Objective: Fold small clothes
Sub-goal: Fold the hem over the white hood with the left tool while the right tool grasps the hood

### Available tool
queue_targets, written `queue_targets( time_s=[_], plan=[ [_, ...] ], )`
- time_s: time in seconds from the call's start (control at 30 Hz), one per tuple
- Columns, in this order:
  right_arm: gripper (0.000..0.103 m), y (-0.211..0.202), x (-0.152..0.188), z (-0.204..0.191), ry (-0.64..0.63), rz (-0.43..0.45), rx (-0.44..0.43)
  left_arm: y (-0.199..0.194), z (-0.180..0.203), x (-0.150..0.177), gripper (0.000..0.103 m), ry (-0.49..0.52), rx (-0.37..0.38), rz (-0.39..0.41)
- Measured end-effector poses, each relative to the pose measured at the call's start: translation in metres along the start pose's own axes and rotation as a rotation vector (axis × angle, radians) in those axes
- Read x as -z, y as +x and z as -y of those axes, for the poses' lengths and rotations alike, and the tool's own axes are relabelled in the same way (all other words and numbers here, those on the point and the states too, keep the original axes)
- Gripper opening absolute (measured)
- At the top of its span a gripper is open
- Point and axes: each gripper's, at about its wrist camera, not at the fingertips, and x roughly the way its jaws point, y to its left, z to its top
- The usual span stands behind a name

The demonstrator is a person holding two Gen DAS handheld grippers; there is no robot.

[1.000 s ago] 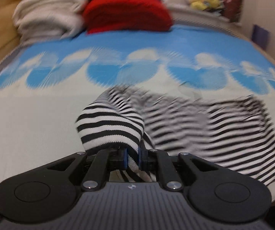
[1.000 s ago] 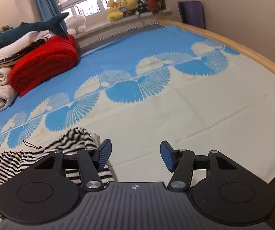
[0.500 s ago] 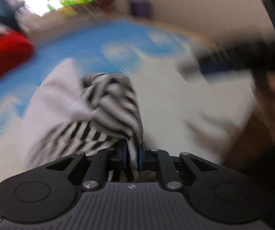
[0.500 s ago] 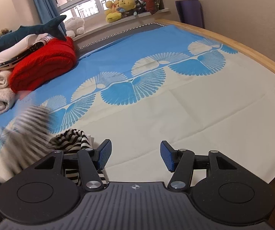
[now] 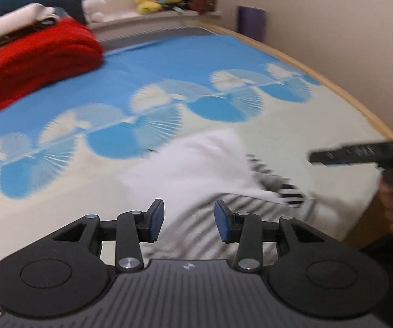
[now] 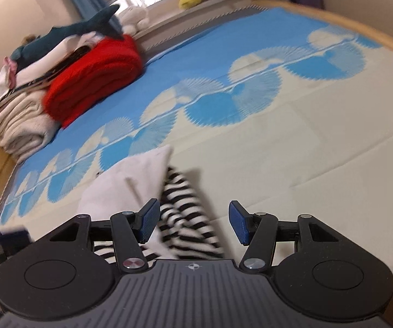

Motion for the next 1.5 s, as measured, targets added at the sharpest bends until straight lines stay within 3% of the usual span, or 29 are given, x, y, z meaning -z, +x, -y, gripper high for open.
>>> queue_targets(
  time_s=[0.17, 0.23, 0.27, 0.3, 0.47, 0.53, 0.57, 0.63, 0.67, 0.8, 0.9, 1.03, 1.13, 1.2, 1.27, 1.37, 1.5],
  plan=[
    [0.058, 0.030, 0.009, -0.022, -0.066, -0.134, -0.018, 0.018, -0.039, 0.023, 0.046, -0.080, 0.002, 0.004],
    [0.059, 0.042, 0.013, -0.029, -0.109, -0.181, 0.006, 0.036, -0.051, 0.024, 0.044, -0.148, 0.039, -0.103],
    [0.060, 0.049, 0.015, -0.031, -0.127, -0.209, 0.023, 0.033, -0.056, 0.026, 0.047, -0.156, 0.068, -0.075],
    [0.063, 0.056, 0.018, -0.033, -0.144, -0.238, 0.041, 0.035, -0.057, 0.024, 0.051, -0.156, 0.091, -0.072],
    [0.064, 0.082, 0.026, -0.042, -0.248, -0.332, 0.085, 0.047, -0.057, 0.023, 0.051, -0.130, 0.087, -0.131],
    [0.057, 0.086, 0.028, -0.047, -0.265, -0.343, 0.076, 0.048, -0.057, 0.023, 0.051, -0.135, 0.092, -0.136],
    [0.051, 0.087, 0.029, -0.050, -0.273, -0.342, 0.065, 0.049, -0.057, 0.022, 0.051, -0.142, 0.092, -0.135],
    [0.015, 0.084, 0.030, -0.055, -0.295, -0.330, 0.033, 0.052, -0.061, 0.020, 0.051, -0.165, 0.094, -0.131],
    [0.007, 0.079, 0.030, -0.057, -0.309, -0.312, 0.018, 0.050, -0.058, 0.025, 0.051, -0.174, 0.093, -0.132],
    [0.005, 0.046, 0.021, -0.044, -0.238, -0.193, -0.083, 0.046, -0.057, 0.024, 0.051, -0.200, 0.098, -0.130],
    [0.004, 0.010, 0.009, -0.014, -0.072, -0.079, -0.177, 0.045, -0.053, 0.022, 0.051, -0.205, 0.115, -0.128],
    [0.004, -0.024, 0.011, 0.007, 0.003, -0.009, -0.245, 0.045, -0.040, 0.022, 0.053, -0.179, 0.190, -0.135],
    [0.004, -0.025, 0.016, 0.017, -0.009, -0.054, -0.198, 0.049, -0.022, 0.025, 0.056, -0.109, 0.242, -0.158],
    [0.004, -0.011, 0.024, 0.015, -0.083, -0.137, -0.099, 0.057, -0.010, 0.029, 0.056, -0.057, 0.251, -0.196],
    [0.004, 0.012, 0.038, 0.006, -0.196, -0.244, 0.013, 0.069, 0.000, 0.037, 0.057, -0.010, 0.216, -0.263],
    [0.004, 0.044, 0.053, -0.005, -0.295, -0.373, 0.090, 0.089, 0.007, 0.049, 0.059, 0.029, 0.170, -0.361],
    [0.004, 0.060, 0.051, -0.010, -0.293, -0.414, 0.131, 0.082, 0.002, 0.046, 0.059, -0.015, 0.194, -0.323]
  ],
)
